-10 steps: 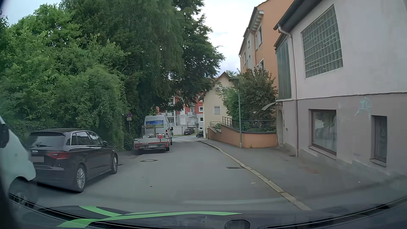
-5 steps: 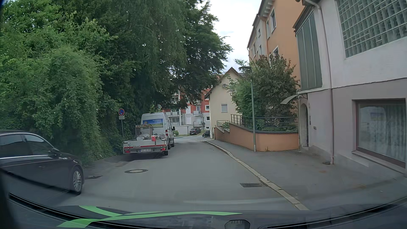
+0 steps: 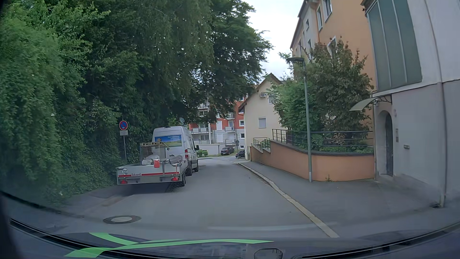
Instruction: Follow the waypoints while adhering to traffic rules and regulations
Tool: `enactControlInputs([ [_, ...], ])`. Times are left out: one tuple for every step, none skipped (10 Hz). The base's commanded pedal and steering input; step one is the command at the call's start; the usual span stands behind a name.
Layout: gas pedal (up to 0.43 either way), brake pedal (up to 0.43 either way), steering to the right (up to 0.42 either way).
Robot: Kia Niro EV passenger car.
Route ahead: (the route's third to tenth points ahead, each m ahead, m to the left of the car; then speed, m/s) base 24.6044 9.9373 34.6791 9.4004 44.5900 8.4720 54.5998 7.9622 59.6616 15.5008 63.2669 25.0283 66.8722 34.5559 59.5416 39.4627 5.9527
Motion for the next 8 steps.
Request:
enactControlInputs([
  [0.000,0.061,-0.041],
  [0.000,0.061,-0.041],
  [0.000,0.061,-0.041],
  [0.000,0.061,-0.042],
  [0.000,0.067,-0.042],
  [0.000,0.098,-0.036],
  [0.000,0.104,-0.029],
  [0.000,0.104,-0.029],
])
